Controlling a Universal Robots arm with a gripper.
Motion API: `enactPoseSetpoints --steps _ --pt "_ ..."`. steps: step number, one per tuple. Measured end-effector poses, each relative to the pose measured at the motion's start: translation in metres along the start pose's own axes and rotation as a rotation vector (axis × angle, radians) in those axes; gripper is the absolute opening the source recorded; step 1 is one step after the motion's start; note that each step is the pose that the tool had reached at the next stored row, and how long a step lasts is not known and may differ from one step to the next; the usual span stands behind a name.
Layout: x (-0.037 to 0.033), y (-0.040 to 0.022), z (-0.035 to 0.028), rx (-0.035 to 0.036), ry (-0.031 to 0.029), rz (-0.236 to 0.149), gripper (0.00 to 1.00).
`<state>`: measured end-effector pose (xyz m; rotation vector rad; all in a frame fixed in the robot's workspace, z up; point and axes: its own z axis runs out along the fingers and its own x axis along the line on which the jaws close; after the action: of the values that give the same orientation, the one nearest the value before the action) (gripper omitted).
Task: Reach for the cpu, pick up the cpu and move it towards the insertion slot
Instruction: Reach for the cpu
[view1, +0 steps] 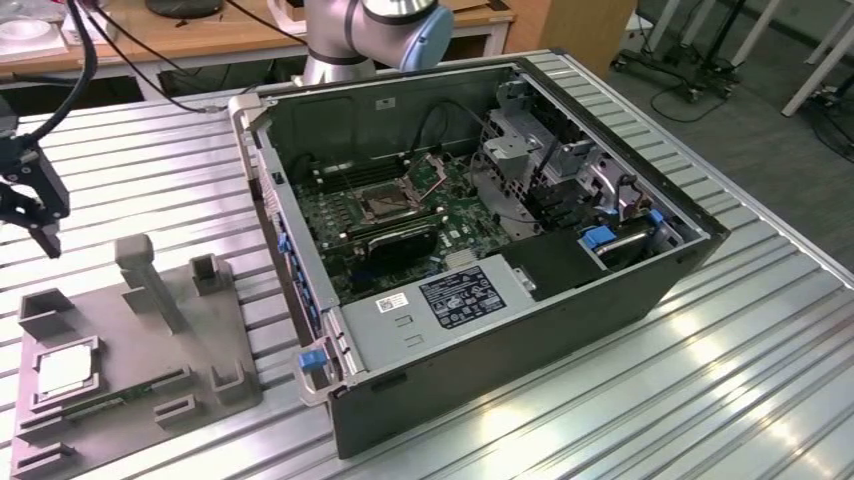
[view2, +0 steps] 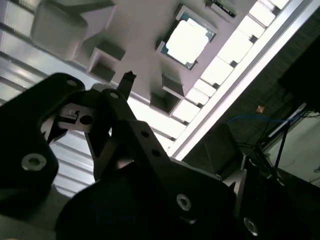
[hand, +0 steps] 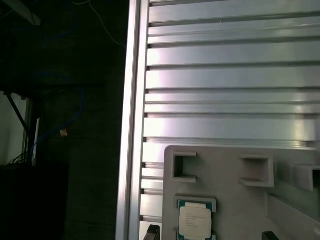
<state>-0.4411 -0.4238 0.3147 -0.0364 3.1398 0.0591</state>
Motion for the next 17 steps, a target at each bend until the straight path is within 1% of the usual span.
enactPoseSetpoints --steps 3,5,6,7,8,11,14,17 --pt "0.0015 -0.0075 0.0052 -0.0001 -0.0002 0.000 0.84" --pt "0.0021 -0.0106 0.0086 -0.0010 -0.0003 0.000 0.84" --pt "0.0024 -0.0116 0.0099 -0.0029 -0.0002 0.000 0.84" --pt "0.0028 -0.0124 0.0109 -0.0089 -0.0004 0.000 0.84" --pt "0.0029 -0.0133 0.0122 -0.0131 -0.0008 0.000 0.84" --pt "0.0034 -0.0160 0.0158 -0.0234 -0.0011 0.000 0.84" --pt "0.0037 -0.0181 0.0205 -0.0277 -0.0013 0.000 0.84" --pt "0.0038 -0.0188 0.0255 -0.0284 -0.0011 0.000 0.84"
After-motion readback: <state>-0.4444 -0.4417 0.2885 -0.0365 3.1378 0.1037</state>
